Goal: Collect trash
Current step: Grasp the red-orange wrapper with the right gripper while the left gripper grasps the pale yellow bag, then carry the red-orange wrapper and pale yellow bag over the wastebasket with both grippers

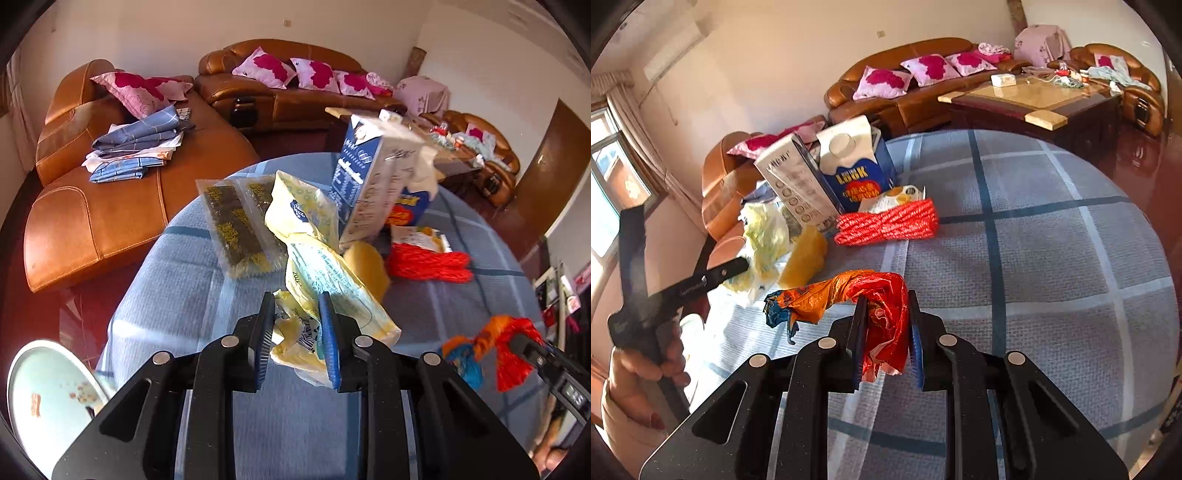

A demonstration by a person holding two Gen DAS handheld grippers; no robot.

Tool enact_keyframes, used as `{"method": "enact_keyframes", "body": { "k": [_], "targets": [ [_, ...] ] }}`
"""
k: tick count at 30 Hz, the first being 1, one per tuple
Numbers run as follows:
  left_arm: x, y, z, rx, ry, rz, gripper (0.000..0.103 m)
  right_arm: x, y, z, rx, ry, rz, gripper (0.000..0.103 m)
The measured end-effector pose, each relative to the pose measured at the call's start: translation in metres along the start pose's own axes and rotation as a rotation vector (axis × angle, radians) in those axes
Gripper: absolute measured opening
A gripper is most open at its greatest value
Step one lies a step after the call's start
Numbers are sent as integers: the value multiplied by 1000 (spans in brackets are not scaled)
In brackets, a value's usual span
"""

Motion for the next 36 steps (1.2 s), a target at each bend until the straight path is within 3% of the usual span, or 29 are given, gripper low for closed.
{"method": "enact_keyframes", "body": {
  "k": [10,19,28,36],
  "targets": [
    [-21,-90,-28,58,-71,19,24,-36,-33,-5,41,-32,57,21],
    [-78,-160,-62,86,-122,181,24,-98,-43,-28,23,-73,166,21],
    [-124,-199,-81,105,-156,314,24,-158,-44,-44,6,-126,258,21],
    [-142,-214,-90,110,-175,350,24,-195,-42,-57,-10,-162,294,21]
  ]
}}
Point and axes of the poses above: each gripper's, at about its wrist camera, not at the fingertips, and y roughly the way its jaws point, x to its right, z to its top, the point moved 4 cm from there along y, roughly the way its jaws point, and after that the axes turned 10 degrees about x, right-handed, at the moved point
